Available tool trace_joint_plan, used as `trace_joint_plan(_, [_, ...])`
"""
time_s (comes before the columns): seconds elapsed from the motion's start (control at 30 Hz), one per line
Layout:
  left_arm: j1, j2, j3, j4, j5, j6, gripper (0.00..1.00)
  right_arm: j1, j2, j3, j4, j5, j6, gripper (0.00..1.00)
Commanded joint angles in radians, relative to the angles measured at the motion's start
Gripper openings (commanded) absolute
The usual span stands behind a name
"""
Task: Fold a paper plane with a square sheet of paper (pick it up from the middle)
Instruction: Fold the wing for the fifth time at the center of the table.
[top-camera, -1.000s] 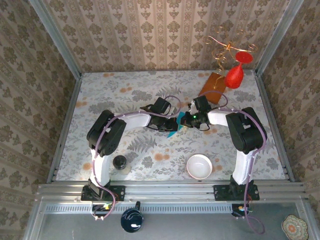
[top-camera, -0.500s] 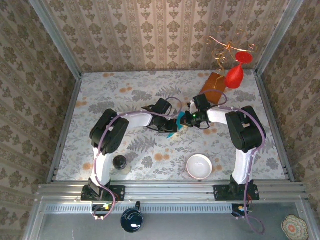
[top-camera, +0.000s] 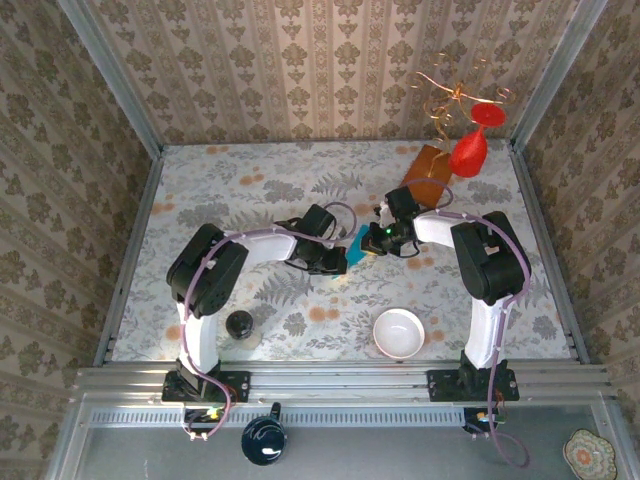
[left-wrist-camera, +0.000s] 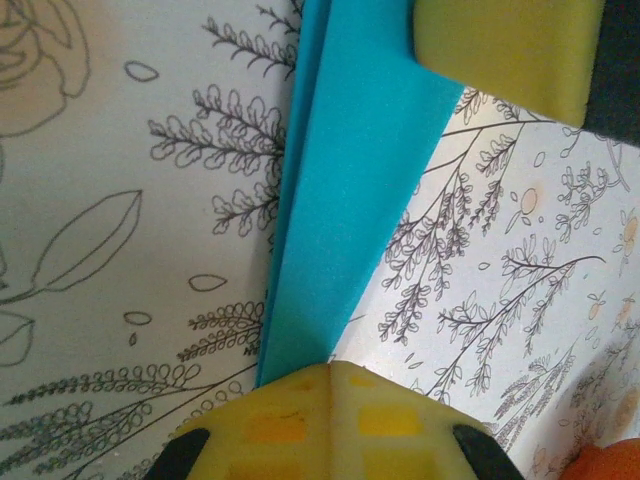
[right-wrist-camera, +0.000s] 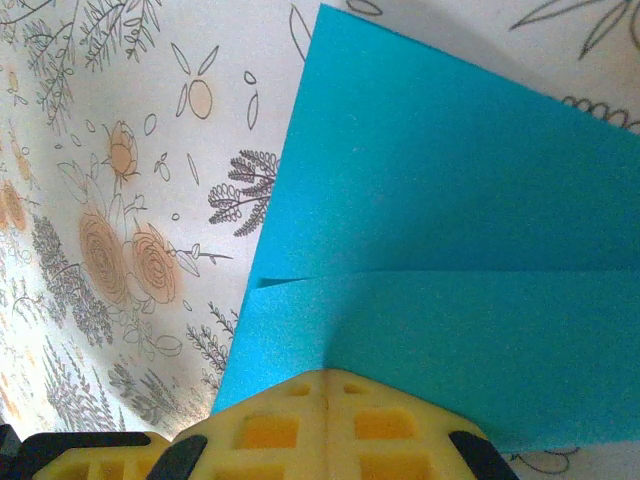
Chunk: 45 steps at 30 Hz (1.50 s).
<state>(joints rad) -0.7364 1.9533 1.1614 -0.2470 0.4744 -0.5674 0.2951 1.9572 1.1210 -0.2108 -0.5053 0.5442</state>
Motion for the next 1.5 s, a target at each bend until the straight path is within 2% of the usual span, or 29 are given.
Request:
trace_joint_plan(0.0, [-0.008, -0.02, -0.058, -0.17, -0.025, 0.008, 0.01, -0.015, 0.059, -0.012, -0.122, 0.166, -0.027, 0.03])
trace_joint_plan(0.7, [-0.018, -0.113, -0.217, -0.204, -0.079, -0.032, 0.0, -0.016, 0.066, 0.004, -0.151, 0.183, -0.028, 0.02])
trace_joint_plan(0.83, [-0.012, -0.181, -0.222, -0.179, -0.081, -0.043, 0.0, -0.013, 0.049, -0.008, -0.111, 0.128, -0.031, 0.02])
trace_joint_plan(1.03, [0.021, -0.304, -0.165, -0.095, -0.087, -0.042, 0.02, 0.002, -0.046, -0.029, 0.007, -0.08, -0.041, 0.05])
trace_joint_plan(1.17, [0.073, -0.333, -0.171, -0.033, -0.103, -0.063, 0.09, 0.007, -0.149, -0.034, 0.024, -0.108, -0.027, 0.14])
trace_joint_plan(1.27, [0.114, -0.351, -0.181, -0.018, -0.113, -0.065, 0.2, 0.007, -0.228, -0.041, -0.015, -0.056, -0.014, 0.29])
trace_joint_plan(1.33, [0.148, -0.373, -0.19, -0.024, -0.135, -0.057, 0.29, 0.007, -0.281, -0.051, -0.069, 0.029, 0.001, 0.43])
trace_joint_plan(1.47, [0.209, -0.435, -0.216, -0.045, -0.207, -0.032, 0.41, 0.019, -0.358, -0.061, -0.181, 0.223, 0.055, 0.59])
